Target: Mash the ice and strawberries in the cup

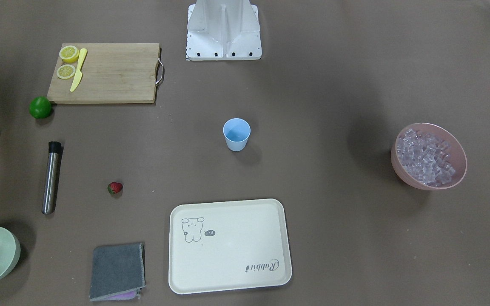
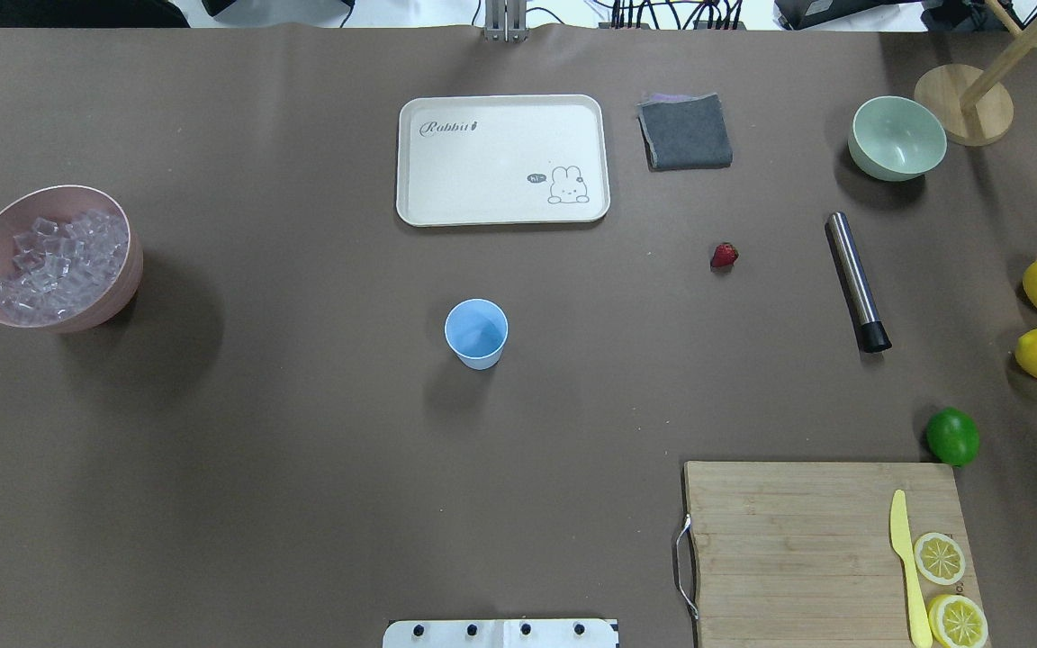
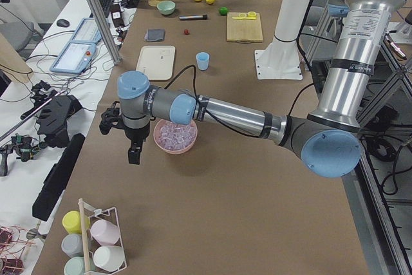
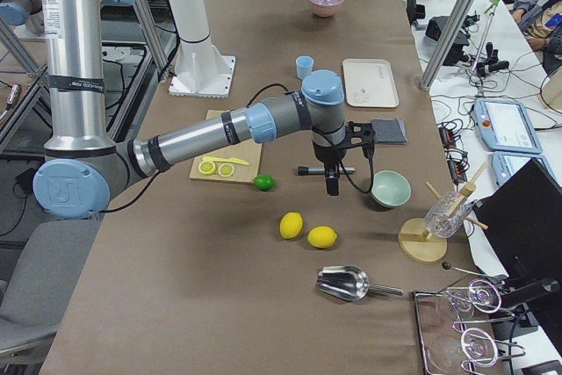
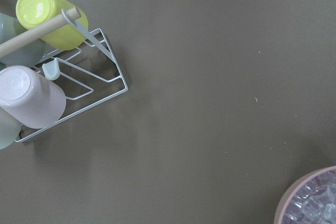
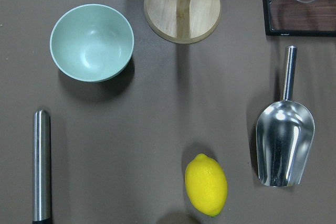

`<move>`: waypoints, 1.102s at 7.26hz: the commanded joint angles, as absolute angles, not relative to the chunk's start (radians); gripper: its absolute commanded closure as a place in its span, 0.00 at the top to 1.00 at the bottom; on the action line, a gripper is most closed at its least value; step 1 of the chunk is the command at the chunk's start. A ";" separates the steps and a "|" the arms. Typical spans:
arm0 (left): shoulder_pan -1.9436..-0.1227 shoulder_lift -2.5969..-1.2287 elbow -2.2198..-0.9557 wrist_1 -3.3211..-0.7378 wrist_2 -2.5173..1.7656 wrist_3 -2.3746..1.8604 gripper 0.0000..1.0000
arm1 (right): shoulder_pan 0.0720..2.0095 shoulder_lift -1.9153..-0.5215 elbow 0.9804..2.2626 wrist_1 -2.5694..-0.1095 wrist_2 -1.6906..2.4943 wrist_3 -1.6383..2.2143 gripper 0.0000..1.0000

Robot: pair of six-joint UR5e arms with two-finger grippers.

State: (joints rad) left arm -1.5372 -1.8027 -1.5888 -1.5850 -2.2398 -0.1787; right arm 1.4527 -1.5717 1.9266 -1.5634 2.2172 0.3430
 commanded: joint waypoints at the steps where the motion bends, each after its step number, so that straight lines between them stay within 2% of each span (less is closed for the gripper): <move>1: -1.536 -1.816 -1.597 -1.586 -2.237 -0.178 0.98 | 1.453 -1.551 1.893 -1.563 2.230 0.341 1.00; 8: -1.532 -1.786 -1.618 -1.586 -2.250 -0.189 0.98 | 1.453 -1.552 1.904 -1.563 2.229 0.342 1.00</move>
